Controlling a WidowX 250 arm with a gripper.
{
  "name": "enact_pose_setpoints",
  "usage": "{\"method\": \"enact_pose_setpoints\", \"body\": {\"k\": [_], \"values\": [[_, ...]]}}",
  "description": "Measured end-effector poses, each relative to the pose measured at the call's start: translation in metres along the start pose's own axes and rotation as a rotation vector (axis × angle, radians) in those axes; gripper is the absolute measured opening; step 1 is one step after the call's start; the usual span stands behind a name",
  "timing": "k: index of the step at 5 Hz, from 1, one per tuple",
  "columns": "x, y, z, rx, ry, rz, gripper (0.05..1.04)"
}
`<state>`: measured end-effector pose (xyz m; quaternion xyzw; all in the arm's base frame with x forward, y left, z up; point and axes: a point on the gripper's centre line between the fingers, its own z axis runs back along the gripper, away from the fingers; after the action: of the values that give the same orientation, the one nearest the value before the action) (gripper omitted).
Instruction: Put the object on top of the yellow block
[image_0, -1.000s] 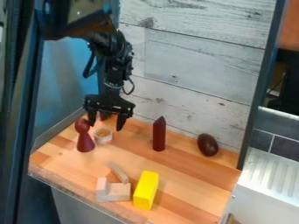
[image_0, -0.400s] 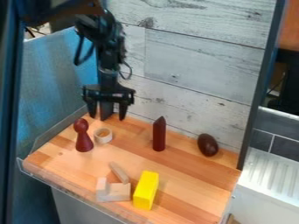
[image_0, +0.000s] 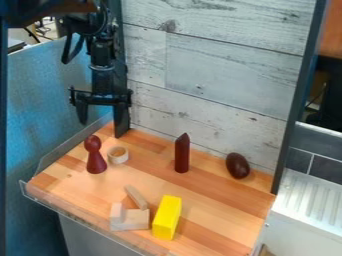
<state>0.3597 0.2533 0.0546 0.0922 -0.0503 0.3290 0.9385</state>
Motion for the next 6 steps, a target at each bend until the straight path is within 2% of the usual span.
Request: {"method": "enact_pose_setpoints", "body": {"k": [1,2,3,4,5,6], "values": [[-0.002,0.011,0.000,0.058,0.012,0.020,1.000],[0.000,0.014,-0.008,0.088,-0.005,0.021,1.000],[-0.002,0.014,-0.031,0.131,0.010,0.023,1.000],[-0.004,0.011,-0.043,0.148,0.028,0.019,1.000],[-0.009,0.009,-0.058,0.164,0.058,0.019,0.920],[-0.006,0.005,-0.057,0.174,0.062,0.022,0.660]]}}
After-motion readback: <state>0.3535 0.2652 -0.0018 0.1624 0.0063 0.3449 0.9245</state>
